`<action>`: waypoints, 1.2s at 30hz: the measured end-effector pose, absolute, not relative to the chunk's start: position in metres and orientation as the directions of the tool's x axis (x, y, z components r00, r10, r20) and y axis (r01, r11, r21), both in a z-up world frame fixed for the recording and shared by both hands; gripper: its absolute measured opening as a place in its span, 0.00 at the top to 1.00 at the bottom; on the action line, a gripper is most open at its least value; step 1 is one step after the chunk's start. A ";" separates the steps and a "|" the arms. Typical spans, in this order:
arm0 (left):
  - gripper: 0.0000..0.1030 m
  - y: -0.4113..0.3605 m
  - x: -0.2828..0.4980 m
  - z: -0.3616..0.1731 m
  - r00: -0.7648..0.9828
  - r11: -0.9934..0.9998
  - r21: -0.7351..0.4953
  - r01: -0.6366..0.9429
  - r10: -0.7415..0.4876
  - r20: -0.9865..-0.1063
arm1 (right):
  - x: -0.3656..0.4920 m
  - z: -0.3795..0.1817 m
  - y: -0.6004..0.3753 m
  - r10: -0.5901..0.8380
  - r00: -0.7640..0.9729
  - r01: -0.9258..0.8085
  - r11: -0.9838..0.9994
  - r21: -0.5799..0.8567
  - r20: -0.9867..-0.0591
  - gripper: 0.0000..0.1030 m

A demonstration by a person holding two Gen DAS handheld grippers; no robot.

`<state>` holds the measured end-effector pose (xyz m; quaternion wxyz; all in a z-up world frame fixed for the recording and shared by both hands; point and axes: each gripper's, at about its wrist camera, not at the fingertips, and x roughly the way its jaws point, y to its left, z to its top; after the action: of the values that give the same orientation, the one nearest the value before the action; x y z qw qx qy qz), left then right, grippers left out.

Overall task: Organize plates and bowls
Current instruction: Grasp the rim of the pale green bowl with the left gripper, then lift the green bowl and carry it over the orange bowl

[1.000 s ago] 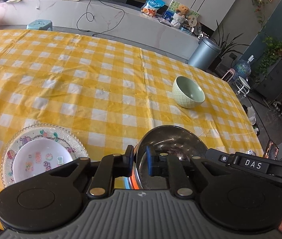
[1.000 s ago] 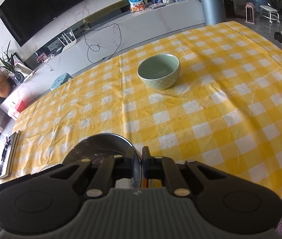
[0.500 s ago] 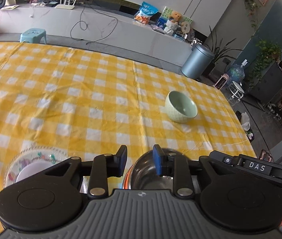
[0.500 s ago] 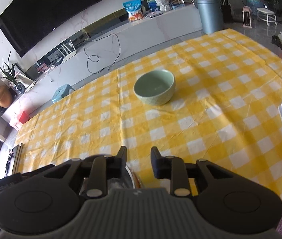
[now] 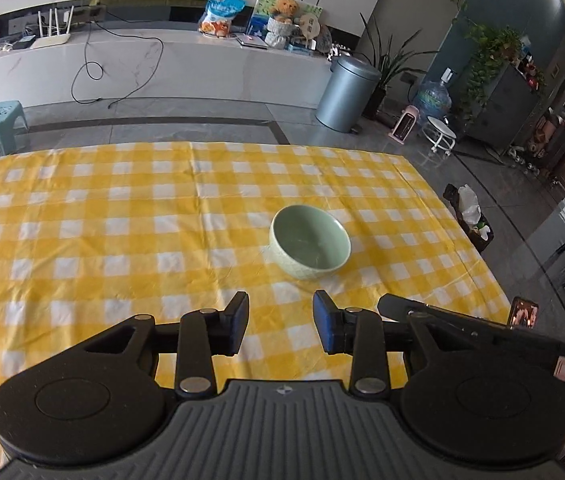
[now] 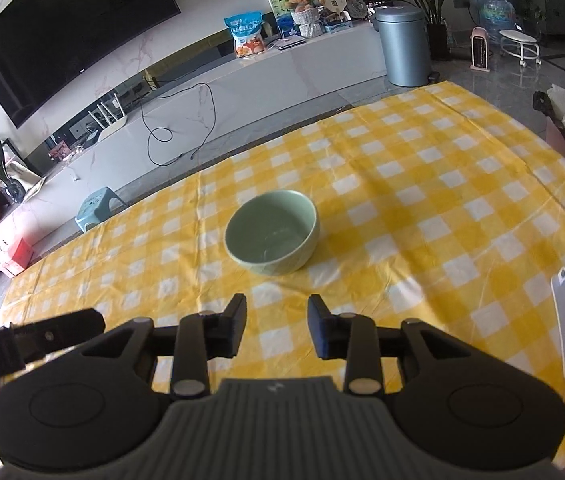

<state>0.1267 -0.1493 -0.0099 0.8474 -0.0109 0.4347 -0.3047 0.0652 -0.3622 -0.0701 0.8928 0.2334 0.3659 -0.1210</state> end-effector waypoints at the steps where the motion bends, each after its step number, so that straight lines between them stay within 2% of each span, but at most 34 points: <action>1: 0.61 -0.155 0.132 -0.010 0.431 0.811 -0.280 0.513 -0.526 -0.733 | 0.070 -0.071 -0.366 -0.049 0.700 0.389 0.863 0.323 -0.713 0.67; 6: 0.61 -0.188 0.159 -0.017 0.410 0.801 -0.240 0.549 -0.508 -0.757 | 0.096 -0.076 -0.383 -0.061 0.693 0.399 0.863 0.312 -0.719 0.67; 16: 0.61 -0.246 0.210 -0.065 0.367 0.803 -0.157 0.575 -0.425 -0.827 | 0.145 -0.100 -0.406 -0.089 0.648 0.428 0.864 0.265 -0.756 0.67; 21: 0.62 -0.258 0.224 -0.082 0.370 0.812 -0.132 0.568 -0.396 -0.840 | 0.164 -0.119 -0.414 -0.055 0.622 0.450 0.842 0.299 -0.781 0.71; 30: 0.82 -0.262 0.244 -0.103 0.330 0.820 -0.163 0.549 -0.392 -0.859 | 0.184 -0.136 -0.417 -0.042 0.604 0.474 0.822 0.316 -0.796 0.77; 36: 0.92 -0.260 0.246 -0.106 0.334 0.829 -0.166 0.535 -0.388 -0.859 | 0.188 -0.140 -0.417 -0.048 0.597 0.484 0.818 0.312 -0.801 0.87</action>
<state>0.2460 -0.2598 -0.1064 0.8135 0.0729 0.5025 -0.2836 0.1878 -0.4167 -0.1400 0.8553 0.2590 0.4209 -0.1555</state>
